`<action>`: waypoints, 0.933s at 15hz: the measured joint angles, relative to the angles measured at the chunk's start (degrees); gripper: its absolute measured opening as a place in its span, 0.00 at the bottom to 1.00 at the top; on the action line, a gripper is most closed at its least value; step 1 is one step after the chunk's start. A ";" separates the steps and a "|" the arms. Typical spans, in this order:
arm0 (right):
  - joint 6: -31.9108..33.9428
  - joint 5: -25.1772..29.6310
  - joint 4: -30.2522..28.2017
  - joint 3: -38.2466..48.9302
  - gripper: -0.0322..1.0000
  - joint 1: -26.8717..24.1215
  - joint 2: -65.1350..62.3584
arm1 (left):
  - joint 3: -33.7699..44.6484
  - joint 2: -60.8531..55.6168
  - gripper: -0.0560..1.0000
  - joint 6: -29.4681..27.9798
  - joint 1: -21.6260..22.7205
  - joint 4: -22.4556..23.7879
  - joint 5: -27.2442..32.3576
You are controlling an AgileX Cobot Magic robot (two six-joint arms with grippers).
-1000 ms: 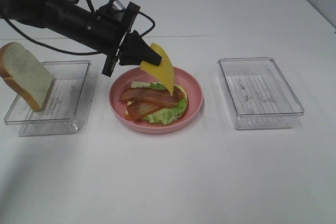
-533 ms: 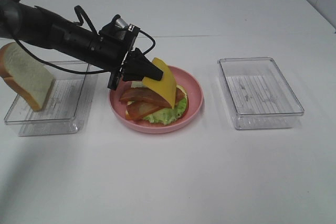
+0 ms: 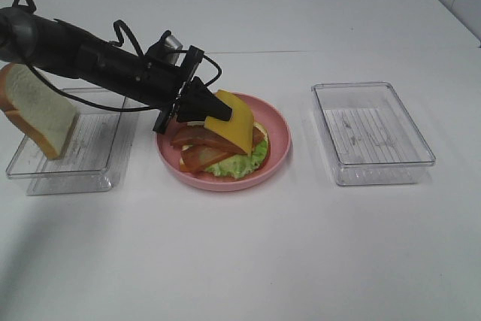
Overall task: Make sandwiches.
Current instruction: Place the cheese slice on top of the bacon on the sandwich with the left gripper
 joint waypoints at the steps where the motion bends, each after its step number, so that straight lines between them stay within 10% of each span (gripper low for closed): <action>1: 0.00 0.00 0.00 0.00 0.98 0.00 0.00 | 0.00 0.00 0.05 -0.57 0.00 0.92 -0.57; 9: 0.00 0.00 0.00 0.00 0.98 0.00 0.00 | 0.00 0.00 0.06 -1.95 0.00 3.32 -1.66; 14: 0.00 0.00 0.00 0.00 0.98 0.00 0.00 | 0.00 0.00 0.34 -2.01 0.11 3.38 -1.55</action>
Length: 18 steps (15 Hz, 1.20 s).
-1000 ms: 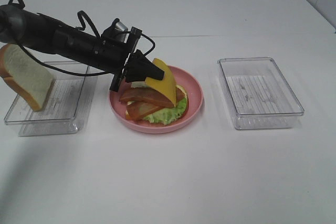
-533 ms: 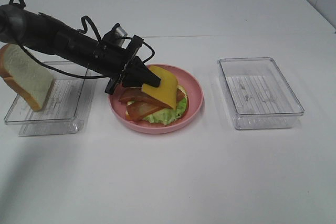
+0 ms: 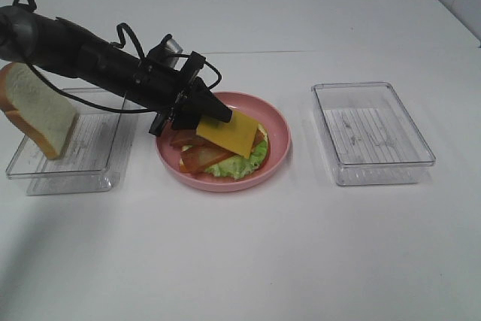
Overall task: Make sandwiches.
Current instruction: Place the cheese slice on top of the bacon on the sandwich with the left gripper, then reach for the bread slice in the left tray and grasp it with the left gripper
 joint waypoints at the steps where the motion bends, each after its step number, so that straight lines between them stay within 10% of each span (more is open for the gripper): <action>1: 0.00 0.00 0.00 0.00 0.98 0.00 0.00 | 0.00 0.00 0.48 -0.06 0.34 0.00 0.29; 4: 0.00 0.00 0.00 0.00 0.98 0.00 0.00 | -0.40 -0.17 0.81 -4.87 1.20 0.80 0.34; 13: 0.00 0.00 0.00 0.00 0.98 0.00 0.00 | -26.59 -1.95 0.83 -29.79 1.26 35.70 6.02; 18: 0.00 0.00 0.00 0.00 0.98 0.00 0.00 | -27.79 -12.26 0.83 -44.06 1.26 52.71 6.42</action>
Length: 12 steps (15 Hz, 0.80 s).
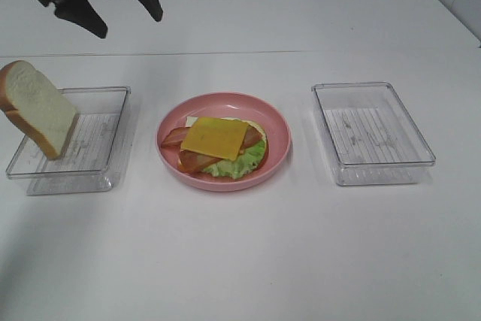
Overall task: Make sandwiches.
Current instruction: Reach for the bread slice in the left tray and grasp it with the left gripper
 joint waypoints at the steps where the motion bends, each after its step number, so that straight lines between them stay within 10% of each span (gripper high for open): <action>1: 0.00 0.00 0.00 0.00 0.98 0.00 0.00 | 1.49 -2.23 0.83 -1.15 0.00 2.46 0.00; 8: 0.00 0.00 0.00 0.00 0.98 0.00 0.00 | 26.07 -23.32 0.83 -2.01 0.34 16.73 0.46; 12: 0.00 0.00 0.00 0.00 0.98 0.00 0.00 | 28.82 -25.55 0.83 -2.92 9.05 18.39 0.57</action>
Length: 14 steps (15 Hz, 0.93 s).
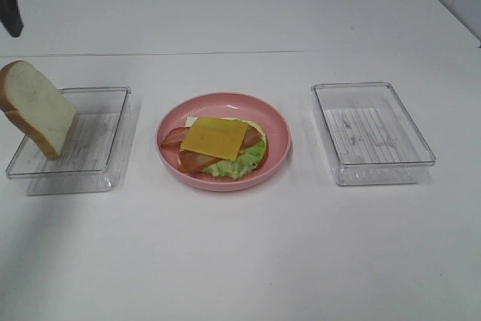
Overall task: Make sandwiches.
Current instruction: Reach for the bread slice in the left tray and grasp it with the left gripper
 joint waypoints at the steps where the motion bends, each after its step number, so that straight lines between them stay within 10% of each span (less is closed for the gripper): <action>1: 0.00 0.00 0.00 0.00 0.98 0.00 0.00 | 0.00 0.80 0.83 0.11 3.15 0.23 -0.06; 14: 0.00 0.00 0.00 0.00 0.98 0.00 0.00 | -8.77 23.20 0.81 9.80 7.79 -8.48 -4.30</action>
